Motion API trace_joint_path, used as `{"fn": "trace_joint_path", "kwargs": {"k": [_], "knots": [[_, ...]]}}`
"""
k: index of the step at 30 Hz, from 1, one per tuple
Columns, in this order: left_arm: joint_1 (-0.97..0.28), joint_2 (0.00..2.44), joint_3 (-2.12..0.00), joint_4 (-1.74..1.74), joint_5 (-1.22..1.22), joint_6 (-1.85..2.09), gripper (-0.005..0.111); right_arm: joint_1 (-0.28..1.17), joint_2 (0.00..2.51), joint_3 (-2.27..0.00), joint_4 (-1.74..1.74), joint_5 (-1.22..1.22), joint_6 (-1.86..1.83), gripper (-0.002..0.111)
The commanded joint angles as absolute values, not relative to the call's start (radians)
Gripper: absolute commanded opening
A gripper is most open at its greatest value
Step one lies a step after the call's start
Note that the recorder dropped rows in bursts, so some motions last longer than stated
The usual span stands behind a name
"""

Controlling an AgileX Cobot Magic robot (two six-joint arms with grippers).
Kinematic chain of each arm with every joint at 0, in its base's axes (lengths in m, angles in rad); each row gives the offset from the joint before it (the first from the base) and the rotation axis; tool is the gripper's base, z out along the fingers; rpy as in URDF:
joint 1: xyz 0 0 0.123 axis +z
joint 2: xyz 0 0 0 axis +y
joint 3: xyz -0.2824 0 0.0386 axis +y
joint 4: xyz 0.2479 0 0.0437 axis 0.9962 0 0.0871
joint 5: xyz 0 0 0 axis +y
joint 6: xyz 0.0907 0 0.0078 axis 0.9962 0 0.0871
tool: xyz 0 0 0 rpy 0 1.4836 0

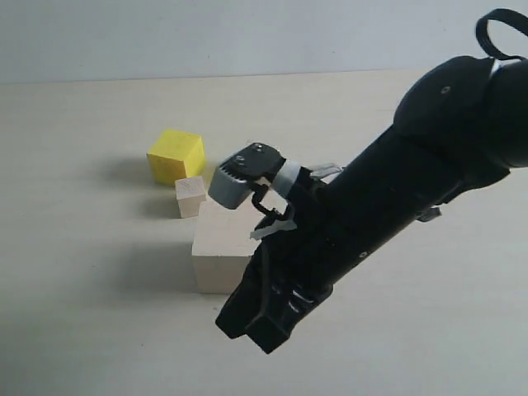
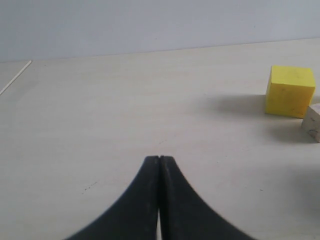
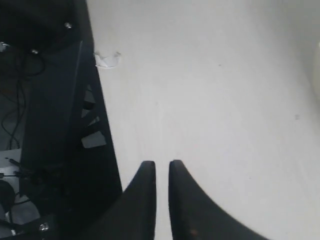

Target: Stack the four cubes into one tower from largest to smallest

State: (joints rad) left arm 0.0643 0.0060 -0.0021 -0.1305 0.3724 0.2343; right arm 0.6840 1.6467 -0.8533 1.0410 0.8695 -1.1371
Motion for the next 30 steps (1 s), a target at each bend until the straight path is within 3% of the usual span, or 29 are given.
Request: {"fn": "trace_joint_path", "kwargs": {"k": [1, 30], "knots": [[0.058, 0.0, 0.0, -0.135, 0.371, 0.231, 0.0, 0.691, 1.682, -0.913, 0.986, 0.813, -1.099, 0.0], [0.058, 0.0, 0.0, -0.135, 0.371, 0.231, 0.0, 0.71, 1.922, -1.197, 0.599, 0.673, -0.843, 0.0]]}}
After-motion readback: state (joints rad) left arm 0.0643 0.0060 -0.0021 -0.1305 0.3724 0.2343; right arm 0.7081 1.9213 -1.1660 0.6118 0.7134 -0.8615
